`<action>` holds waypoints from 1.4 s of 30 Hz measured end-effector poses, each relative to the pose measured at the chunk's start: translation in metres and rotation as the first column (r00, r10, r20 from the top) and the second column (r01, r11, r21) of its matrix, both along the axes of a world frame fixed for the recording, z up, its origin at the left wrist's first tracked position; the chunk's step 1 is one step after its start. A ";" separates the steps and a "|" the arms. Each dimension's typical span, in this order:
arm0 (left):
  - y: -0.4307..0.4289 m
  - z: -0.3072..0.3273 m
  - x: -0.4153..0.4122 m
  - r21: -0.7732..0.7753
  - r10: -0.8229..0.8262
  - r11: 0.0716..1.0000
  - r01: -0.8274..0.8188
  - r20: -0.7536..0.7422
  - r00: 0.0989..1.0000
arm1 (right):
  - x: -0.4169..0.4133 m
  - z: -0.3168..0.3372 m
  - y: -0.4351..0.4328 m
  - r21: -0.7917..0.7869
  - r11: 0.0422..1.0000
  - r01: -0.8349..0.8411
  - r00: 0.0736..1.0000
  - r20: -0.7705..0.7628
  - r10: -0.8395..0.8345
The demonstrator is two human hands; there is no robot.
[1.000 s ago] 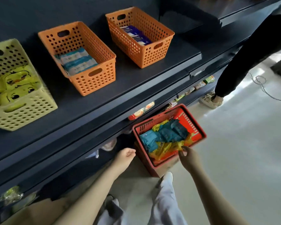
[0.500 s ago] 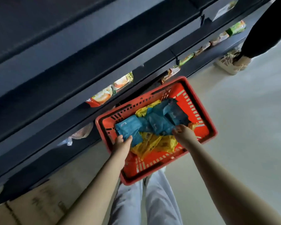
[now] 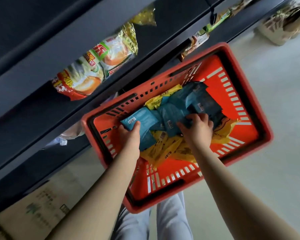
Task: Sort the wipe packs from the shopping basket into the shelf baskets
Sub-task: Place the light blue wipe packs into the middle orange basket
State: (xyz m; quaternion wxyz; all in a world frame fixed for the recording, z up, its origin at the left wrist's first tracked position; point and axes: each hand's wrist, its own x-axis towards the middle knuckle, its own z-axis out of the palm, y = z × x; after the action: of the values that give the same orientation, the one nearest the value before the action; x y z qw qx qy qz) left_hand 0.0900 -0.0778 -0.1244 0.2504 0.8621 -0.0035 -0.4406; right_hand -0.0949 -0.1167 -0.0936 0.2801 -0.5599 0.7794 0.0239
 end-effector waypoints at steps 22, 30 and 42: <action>0.044 0.175 -0.021 -0.354 0.033 0.892 -0.282 -0.570 0.821 | -0.011 0.178 0.020 0.355 0.829 0.432 0.113 0.891 -0.440; 0.065 0.400 -0.017 -0.647 -0.058 0.680 -0.345 -0.517 0.854 | 0.007 0.362 0.020 -0.123 0.990 -0.069 0.448 0.883 0.141; 0.149 0.552 0.096 -0.828 -0.092 0.545 -0.127 -0.210 0.973 | 0.143 0.511 0.085 -0.216 0.943 -0.255 0.297 0.910 0.288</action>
State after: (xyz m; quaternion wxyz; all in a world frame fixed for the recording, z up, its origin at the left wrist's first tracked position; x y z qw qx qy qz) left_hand 0.1858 0.0709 0.4279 0.6340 0.5814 -0.1756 -0.4787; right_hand 0.0485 -0.0320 0.4175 0.6562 -0.6000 0.3741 -0.2634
